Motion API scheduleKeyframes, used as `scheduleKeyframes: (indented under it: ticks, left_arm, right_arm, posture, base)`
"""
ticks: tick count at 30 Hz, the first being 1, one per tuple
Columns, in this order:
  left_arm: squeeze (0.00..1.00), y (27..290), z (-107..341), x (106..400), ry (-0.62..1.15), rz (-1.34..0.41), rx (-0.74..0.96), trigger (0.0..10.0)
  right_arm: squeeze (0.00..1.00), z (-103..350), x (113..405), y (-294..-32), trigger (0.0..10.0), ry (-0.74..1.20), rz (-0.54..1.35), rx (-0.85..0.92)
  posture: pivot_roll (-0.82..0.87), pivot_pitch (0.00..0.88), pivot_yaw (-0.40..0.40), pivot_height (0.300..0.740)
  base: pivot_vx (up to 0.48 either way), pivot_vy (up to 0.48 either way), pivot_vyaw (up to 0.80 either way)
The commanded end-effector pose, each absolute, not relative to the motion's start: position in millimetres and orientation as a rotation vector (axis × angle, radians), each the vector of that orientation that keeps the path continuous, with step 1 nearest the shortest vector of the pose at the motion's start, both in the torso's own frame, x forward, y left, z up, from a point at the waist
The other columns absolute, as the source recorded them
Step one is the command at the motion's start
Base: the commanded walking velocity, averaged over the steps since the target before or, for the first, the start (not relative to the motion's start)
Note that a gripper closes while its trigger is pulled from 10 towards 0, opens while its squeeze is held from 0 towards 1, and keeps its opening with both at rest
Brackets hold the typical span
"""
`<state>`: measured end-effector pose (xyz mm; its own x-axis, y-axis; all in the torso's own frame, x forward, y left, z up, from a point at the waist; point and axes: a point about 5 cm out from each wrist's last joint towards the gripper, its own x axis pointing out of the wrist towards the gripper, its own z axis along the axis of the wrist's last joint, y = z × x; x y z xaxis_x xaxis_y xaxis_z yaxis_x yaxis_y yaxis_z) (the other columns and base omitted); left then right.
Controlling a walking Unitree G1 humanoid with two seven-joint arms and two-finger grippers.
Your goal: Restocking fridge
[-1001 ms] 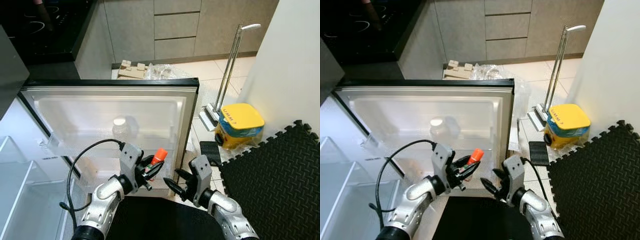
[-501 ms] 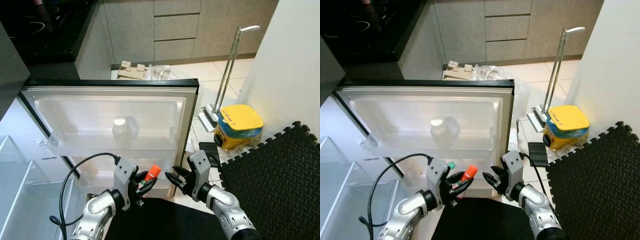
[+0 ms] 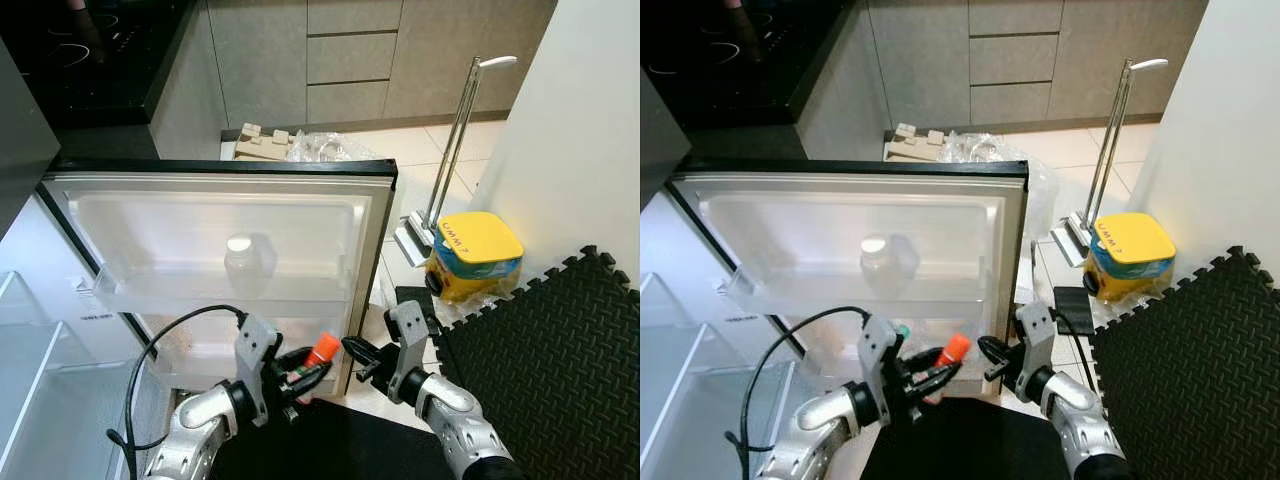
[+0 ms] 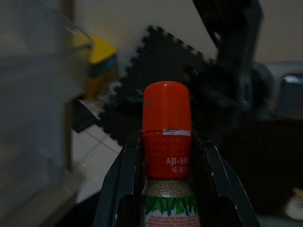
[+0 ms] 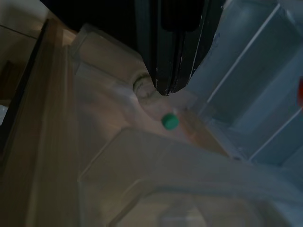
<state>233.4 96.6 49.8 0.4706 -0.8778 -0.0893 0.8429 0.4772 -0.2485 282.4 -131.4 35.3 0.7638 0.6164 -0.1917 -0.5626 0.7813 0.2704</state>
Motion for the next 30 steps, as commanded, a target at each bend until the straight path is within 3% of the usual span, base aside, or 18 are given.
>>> scheduleKeyframes:
  ticks: [1,3,4,5,6,7,8,9,11,13,18,19,20,21,22,23,25,30]
  left_arm:
    - [0.00,97,47,228,0.247,-1.100,-0.169,10.0]
    - [0.00,97,47,228,0.247,-1.100,-0.169,10.0]
    - [0.00,97,46,225,0.259,-1.116,-0.165,10.0]
    - [0.00,95,46,224,0.268,-1.130,-0.163,10.0]
    - [0.00,93,45,223,0.273,-1.138,-0.162,10.0]
    - [0.00,92,45,222,0.275,-1.143,-0.163,10.0]
    - [0.00,91,45,222,0.276,-1.145,-0.165,10.0]
    - [0.00,89,46,222,0.274,-1.148,-0.167,10.0]
    - [0.00,87,47,223,0.276,-1.151,-0.171,10.0]
    - [0.00,86,48,223,0.274,-1.156,-0.174,10.0]
    - [0.00,83,50,223,0.272,-1.164,-0.179,10.0]
    - [0.00,83,50,223,0.273,-1.165,-0.180,10.0]
    - [0.00,83,50,223,0.273,-1.165,-0.180,10.0]
    - [0.00,82,51,223,0.276,-1.170,-0.181,10.0]
    - [0.00,82,51,223,0.276,-1.170,-0.181,10.0]
    - [0.00,81,50,222,0.280,-1.176,-0.178,10.0]
    - [0.00,81,50,222,0.288,-1.183,-0.174,10.0]
    - [0.00,79,48,221,0.305,-1.194,-0.155,10.0]
  right_arm:
    - [0.00,34,281,-132,3.0,0.284,0.640,0.254]
    - [0.00,34,281,-132,3.0,0.284,0.640,0.254]
    - [0.00,35,281,-131,4.2,0.281,0.641,0.274]
    - [0.00,36,281,-130,6.4,0.285,0.652,0.288]
    - [0.00,36,281,-130,6.9,0.290,0.662,0.296]
    - [0.00,36,280,-128,9.3,0.301,0.680,0.300]
    - [0.00,35,279,-127,9.3,0.309,0.692,0.302]
    - [0.00,34,278,-125,8.3,0.320,0.711,0.301]
    - [0.00,34,277,-123,8.3,0.331,0.731,0.300]
    - [0.00,33,276,-121,0.5,0.341,0.739,0.308]
    - [0.00,37,277,-117,0.0,0.335,0.752,0.358]
    - [0.00,37,277,-117,1.0,0.334,0.753,0.357]
    - [0.00,37,277,-117,1.0,0.334,0.753,0.357]
    - [0.00,38,277,-115,4.8,0.333,0.769,0.356]
    - [0.00,38,277,-115,4.8,0.333,0.769,0.356]
    - [0.00,40,277,-112,9.2,0.332,0.792,0.370]
    - [0.00,43,276,-108,10.0,0.330,0.829,0.390]
    - [0.00,54,276,-97,10.0,0.308,0.901,0.437]
  posture:
    - [-0.19,0.089,-0.001,0.740]
    - [-0.19,0.089,-0.001,0.740]
    - [-0.19,0.089,-0.001,0.740]
    - [-0.19,0.093,-0.002,0.740]
    - [-0.19,0.093,-0.003,0.740]
    - [-0.19,0.095,-0.003,0.740]
    - [-0.19,0.095,-0.003,0.740]
    - [-0.20,0.099,-0.006,0.740]
    - [-0.20,0.099,-0.006,0.740]
    - [-0.20,0.101,-0.009,0.740]
    - [-0.20,0.106,-0.013,0.740]
    - [-0.20,0.106,-0.014,0.740]
    - [-0.20,0.106,-0.014,0.740]
    - [-0.20,0.107,-0.012,0.740]
    - [-0.20,0.107,-0.012,0.740]
    - [-0.20,0.108,-0.012,0.740]
    - [-0.20,0.108,-0.012,0.740]
    - [-0.19,0.108,-0.012,0.740]
  base:
    - [0.000,0.000,0.00]
    - [0.000,0.000,0.00]
    - [0.000,0.000,0.00]
    - [0.000,0.000,0.00]
    - [0.000,0.000,0.00]
    - [0.000,0.000,0.00]
    - [0.000,0.000,0.00]
    - [0.000,0.000,0.00]
    - [0.000,0.000,0.00]
    - [0.000,0.000,0.00]
    - [0.000,0.000,0.00]
    - [0.000,0.000,0.00]
    - [0.000,0.000,0.00]
    - [0.000,0.000,0.00]
    - [0.000,0.000,0.00]
    - [0.000,0.000,0.00]
    - [0.000,0.000,0.00]
    - [0.000,0.000,0.00]
